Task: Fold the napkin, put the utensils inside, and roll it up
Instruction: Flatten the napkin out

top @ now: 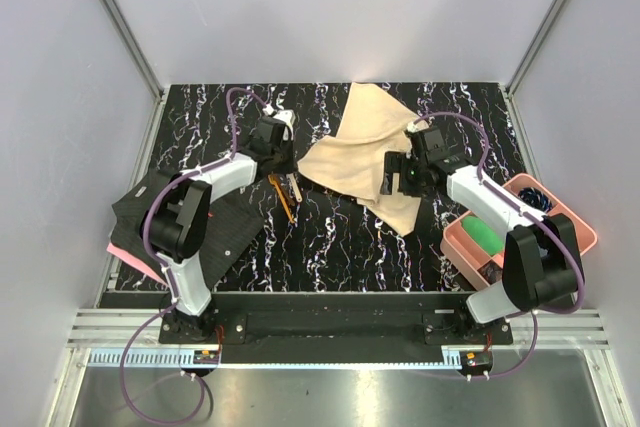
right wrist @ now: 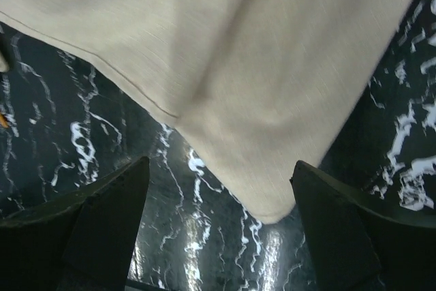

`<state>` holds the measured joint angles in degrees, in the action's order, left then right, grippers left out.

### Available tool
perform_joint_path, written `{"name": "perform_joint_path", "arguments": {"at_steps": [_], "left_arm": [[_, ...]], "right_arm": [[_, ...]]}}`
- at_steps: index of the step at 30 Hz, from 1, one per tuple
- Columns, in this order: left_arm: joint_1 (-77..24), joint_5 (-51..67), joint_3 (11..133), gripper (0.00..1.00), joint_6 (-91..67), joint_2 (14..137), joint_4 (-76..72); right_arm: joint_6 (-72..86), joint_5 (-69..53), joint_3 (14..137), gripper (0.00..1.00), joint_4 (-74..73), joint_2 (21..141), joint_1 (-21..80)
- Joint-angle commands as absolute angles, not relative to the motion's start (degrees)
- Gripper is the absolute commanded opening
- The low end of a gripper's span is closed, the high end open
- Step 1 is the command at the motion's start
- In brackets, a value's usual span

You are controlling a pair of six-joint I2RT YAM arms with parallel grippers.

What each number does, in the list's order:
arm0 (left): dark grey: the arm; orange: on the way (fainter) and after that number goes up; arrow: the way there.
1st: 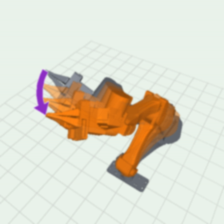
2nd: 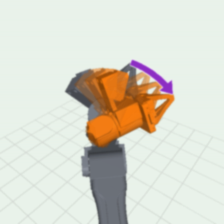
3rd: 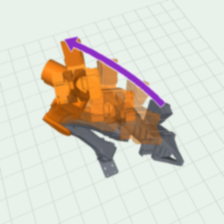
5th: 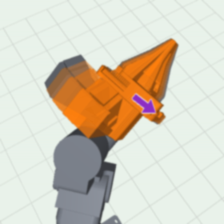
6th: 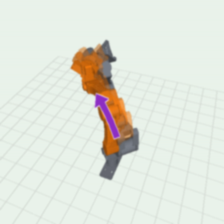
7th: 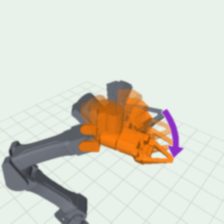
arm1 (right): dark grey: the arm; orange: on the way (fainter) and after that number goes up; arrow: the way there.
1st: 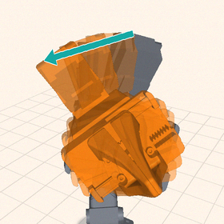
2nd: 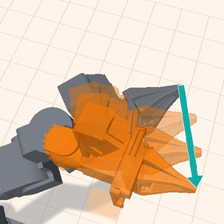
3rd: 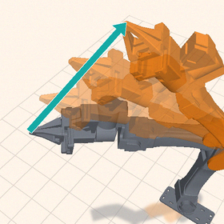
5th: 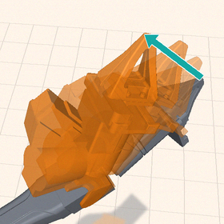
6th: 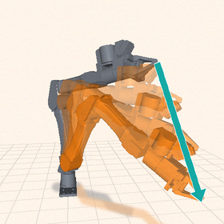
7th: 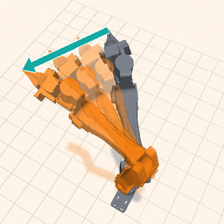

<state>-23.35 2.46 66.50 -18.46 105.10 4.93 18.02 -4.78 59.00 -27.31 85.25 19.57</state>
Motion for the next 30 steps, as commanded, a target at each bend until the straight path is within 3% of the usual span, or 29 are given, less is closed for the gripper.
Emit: {"name": "perform_joint_path", "arguments": {"at_steps": [1, 7, 13, 16, 17, 19, 24, 30], "left_arm": [[-21.7, 5.1, 69.3, 0.00, -17.9, 104.4, 1.3], [-21.2, 5.6, 69.4, 0.00, -17.8, 104.2, 1.2], [-20.4, 5.1, 69.6, 0.00, -17.5, 103.4, 1.5], [-19.6, 5.4, 69.6, 0.00, -17.6, 102.7, 1.6], [-19.5, 5.2, 69.4, 0.00, -17.6, 102.1, 1.6], [-19.0, 4.2, 68.7, 0.00, -17.6, 101.3, 1.3], [-17.1, 3.5, 67.2, 0.00, -17.8, 98.7, 1.1], [-14.9, 3.4, 66.2, 0.00, -18.1, 97.9, 0.9]], "right_arm": [[20.4, 1.6, 58.9, 0.96, -38.3, 85.5, 19.9], [22.0, -1.5, 57.6, 0.94, -39.6, 90.2, 20.0], [22.2, -2.4, 56.0, 0.80, -38.1, 93.5, 20.0], [21.5, -3.0, 55.9, 0.51, -37.0, 94.0, 20.0], [21.1, -2.7, 56.5, 0.28, -37.0, 93.9, 20.0], [20.6, -1.9, 57.7, 0.17, -37.4, 92.1, 19.9], [16.6, 6.4, 66.8, 0.12, -38.8, 89.6, 19.9], [11.0, 13.4, 82.8, 0.09, -38.1, 97.8, 18.6]]}}
